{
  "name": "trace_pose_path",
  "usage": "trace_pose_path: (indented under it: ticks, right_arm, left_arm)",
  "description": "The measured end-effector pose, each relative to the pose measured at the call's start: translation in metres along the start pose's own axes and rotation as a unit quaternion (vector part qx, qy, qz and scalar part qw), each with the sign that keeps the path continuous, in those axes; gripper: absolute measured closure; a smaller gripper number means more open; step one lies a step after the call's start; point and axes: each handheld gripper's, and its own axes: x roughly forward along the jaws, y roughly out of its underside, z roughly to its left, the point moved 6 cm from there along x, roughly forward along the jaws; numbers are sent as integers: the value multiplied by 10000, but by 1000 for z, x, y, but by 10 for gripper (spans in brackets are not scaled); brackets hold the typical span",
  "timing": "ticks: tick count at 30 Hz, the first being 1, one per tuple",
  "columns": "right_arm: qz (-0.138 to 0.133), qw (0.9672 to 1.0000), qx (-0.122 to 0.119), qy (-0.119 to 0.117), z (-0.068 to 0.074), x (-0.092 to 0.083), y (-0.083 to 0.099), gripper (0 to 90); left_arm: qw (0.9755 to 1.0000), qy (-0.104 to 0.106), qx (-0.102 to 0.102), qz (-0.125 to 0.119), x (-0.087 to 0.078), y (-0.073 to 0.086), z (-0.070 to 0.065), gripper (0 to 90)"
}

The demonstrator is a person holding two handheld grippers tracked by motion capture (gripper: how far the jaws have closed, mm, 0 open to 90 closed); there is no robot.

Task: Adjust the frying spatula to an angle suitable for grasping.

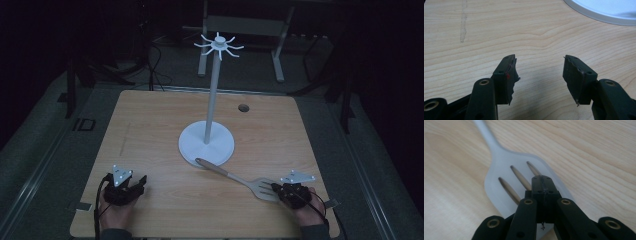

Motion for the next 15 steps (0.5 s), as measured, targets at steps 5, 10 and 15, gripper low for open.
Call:
trace_pose_path:
  ticks: [5, 10, 15]
  right_arm:
    - [-37, 9999, -90, -115, 8, -8, -3, 900]
    - [10, 9996, -221, -201, 13, -9, -6, 900]
    - [-48, 9992, -299, -262, 18, -8, -13, 886]
  left_arm:
    - [10000, 8, -15, 3, 0, 0, 0, 443]
    - [10000, 8, 1, -8, 0, 0, 0, 443]
    - [10000, 1, -13, -8, 0, 0, 0, 443]
